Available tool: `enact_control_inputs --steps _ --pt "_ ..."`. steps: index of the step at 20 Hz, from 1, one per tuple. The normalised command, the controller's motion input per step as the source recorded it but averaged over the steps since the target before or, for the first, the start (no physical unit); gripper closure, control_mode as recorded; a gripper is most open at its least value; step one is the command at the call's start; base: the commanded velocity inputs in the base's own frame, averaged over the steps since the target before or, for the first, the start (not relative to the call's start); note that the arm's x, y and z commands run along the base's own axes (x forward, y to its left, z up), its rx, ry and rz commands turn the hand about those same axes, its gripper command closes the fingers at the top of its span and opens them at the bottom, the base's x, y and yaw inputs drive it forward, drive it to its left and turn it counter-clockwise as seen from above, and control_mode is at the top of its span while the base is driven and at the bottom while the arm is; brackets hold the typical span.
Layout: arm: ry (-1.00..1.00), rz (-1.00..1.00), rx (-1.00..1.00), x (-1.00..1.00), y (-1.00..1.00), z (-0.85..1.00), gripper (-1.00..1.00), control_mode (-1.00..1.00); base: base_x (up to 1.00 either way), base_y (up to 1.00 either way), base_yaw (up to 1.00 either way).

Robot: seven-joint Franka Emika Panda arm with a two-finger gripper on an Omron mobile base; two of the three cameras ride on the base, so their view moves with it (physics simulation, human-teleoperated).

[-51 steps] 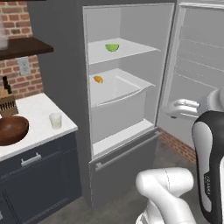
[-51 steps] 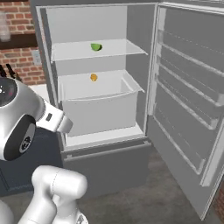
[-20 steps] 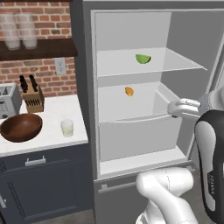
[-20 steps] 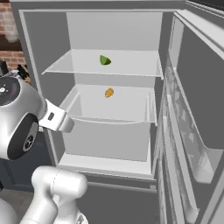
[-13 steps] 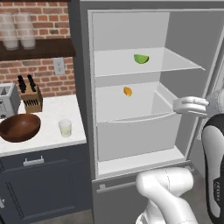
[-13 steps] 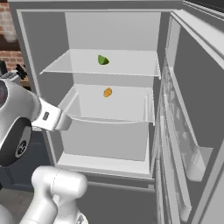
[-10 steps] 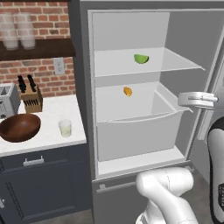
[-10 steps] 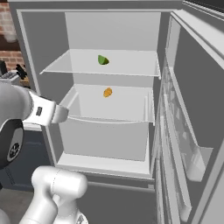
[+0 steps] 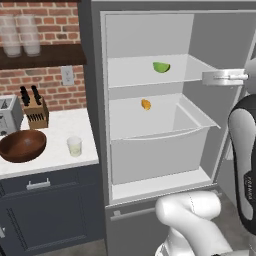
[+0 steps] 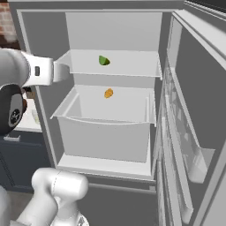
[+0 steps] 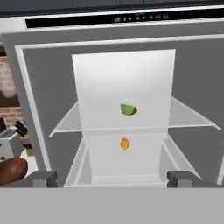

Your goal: Grab a lemon wedge from the fridge and one ice cube from the ice bowl, and put them in the glass of lemonade.

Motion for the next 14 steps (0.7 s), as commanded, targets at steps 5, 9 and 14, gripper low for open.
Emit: enact_control_inputs --steps 5,9,14 --pt "0.05 0.04 0.0 0.38 -0.16 0.05 -1.0 -1.0 0.0 0.0 0.0" --pt "0.03 0.0 -0.02 0.73 -0.02 -0.11 -1.0 -1.0 0.0 0.0 0.0" --pt "0.2 0.0 -0.16 1.0 0.0 -0.31 -1.0 -1.0 0.0 0.0 0.0"
